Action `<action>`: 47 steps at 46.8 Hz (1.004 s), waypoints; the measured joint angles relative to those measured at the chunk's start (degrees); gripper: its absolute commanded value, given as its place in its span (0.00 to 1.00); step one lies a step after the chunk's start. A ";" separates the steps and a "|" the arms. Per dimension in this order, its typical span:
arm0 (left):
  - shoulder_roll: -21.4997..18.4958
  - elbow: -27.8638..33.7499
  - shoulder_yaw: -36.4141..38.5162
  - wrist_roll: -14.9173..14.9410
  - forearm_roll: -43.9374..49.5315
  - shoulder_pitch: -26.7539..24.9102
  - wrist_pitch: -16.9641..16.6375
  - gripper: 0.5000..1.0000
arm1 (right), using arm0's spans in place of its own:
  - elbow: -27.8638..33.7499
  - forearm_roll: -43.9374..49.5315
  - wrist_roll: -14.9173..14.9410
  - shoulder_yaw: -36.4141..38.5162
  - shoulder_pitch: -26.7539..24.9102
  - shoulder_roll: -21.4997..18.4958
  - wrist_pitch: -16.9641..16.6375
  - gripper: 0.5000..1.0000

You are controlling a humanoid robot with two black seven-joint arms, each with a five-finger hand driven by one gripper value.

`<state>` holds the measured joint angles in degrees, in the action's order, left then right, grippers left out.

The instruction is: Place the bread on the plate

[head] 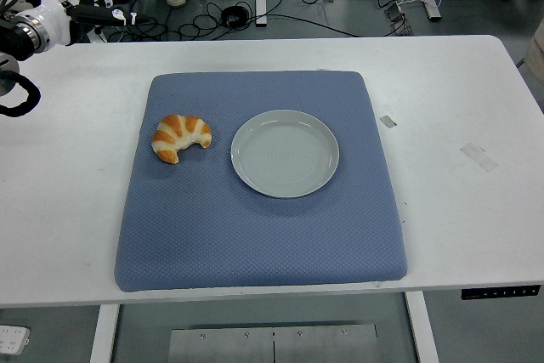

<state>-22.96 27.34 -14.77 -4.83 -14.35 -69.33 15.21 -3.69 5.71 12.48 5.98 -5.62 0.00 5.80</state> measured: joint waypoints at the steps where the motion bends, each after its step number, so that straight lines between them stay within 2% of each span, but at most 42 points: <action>1: 0.00 0.00 0.00 0.00 0.00 0.02 0.00 0.94 | 0.00 0.00 0.00 0.00 0.00 0.00 0.00 1.00; 47: 0.47 -0.03 -0.10 -0.08 0.02 1.58 -0.08 0.94 | 0.03 0.00 0.00 0.00 0.00 0.00 0.00 1.00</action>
<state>-22.48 27.31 -14.86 -4.92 -14.32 -67.75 15.12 -3.65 5.71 12.48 5.98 -5.62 0.00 5.80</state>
